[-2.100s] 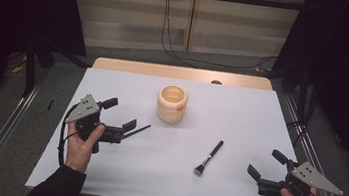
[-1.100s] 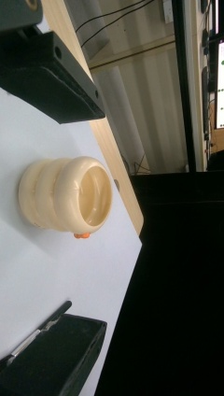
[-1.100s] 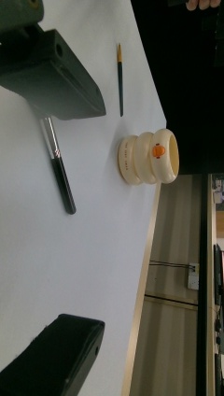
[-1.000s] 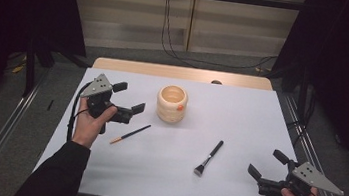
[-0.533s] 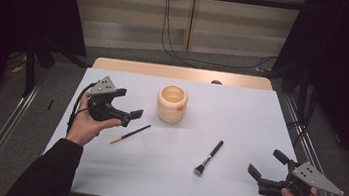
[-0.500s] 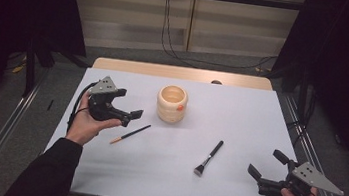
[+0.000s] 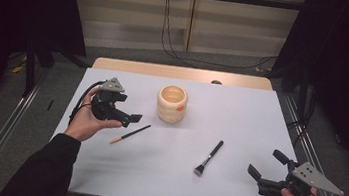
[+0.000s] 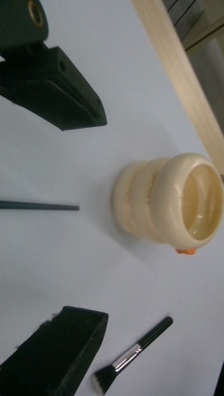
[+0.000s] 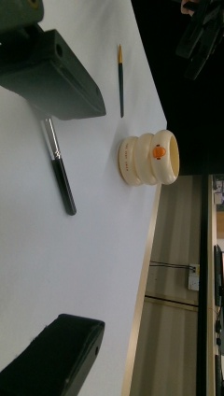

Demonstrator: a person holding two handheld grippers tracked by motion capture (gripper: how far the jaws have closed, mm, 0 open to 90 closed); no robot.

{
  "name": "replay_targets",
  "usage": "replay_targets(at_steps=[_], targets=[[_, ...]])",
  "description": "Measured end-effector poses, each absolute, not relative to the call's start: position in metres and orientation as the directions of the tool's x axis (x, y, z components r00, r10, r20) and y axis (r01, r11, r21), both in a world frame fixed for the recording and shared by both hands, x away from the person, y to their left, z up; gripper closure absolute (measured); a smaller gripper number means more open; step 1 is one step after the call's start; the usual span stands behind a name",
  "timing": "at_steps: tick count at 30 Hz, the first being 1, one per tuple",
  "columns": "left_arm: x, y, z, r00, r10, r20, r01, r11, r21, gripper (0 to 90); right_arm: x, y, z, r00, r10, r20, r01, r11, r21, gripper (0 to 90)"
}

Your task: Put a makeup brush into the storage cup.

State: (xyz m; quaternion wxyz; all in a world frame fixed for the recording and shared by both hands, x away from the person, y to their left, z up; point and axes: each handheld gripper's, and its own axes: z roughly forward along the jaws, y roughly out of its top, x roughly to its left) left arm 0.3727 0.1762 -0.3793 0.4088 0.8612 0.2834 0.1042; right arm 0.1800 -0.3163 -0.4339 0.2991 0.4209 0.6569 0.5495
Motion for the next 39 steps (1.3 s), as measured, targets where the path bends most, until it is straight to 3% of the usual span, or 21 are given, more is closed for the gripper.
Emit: replay_targets(at_steps=[12,16,20,21,25,29,39], targets=[[0.375,0.174,-0.389,0.826,0.563,-0.022,0.438,-0.618,0.652,14.1,0.180,-0.316,-0.434,-0.467,0.882,0.069,0.224,0.043,0.974,0.1],[0.378,0.172,-0.396,0.840,0.537,-0.078,0.466,-0.640,0.610,19.0,0.180,-0.316,-0.434,-0.469,0.881,0.066,0.224,0.046,0.974,0.1],[0.380,0.166,-0.404,0.840,0.538,-0.070,0.483,-0.683,0.547,19.7,0.180,-0.316,-0.434,-0.469,0.881,0.063,0.221,0.048,0.974,0.1],[0.383,0.168,-0.402,0.873,0.486,-0.034,0.438,-0.753,0.491,20.6,0.180,-0.316,-0.434,-0.470,0.880,0.068,0.226,0.045,0.973,0.1],[0.384,0.167,-0.406,0.859,0.511,-0.019,0.461,-0.759,0.460,26.9,0.180,-0.316,-0.434,-0.471,0.880,0.066,0.224,0.047,0.973,0.2],[0.386,0.167,-0.413,0.850,0.520,-0.082,0.506,-0.763,0.402,33.3,0.180,-0.316,-0.434,-0.475,0.878,0.067,0.226,0.048,0.973,0.3],[0.389,0.166,-0.426,0.861,0.502,-0.084,0.502,-0.812,0.299,47.5,0.180,-0.316,-0.434,-0.476,0.876,0.070,0.227,0.046,0.973,0.3]])
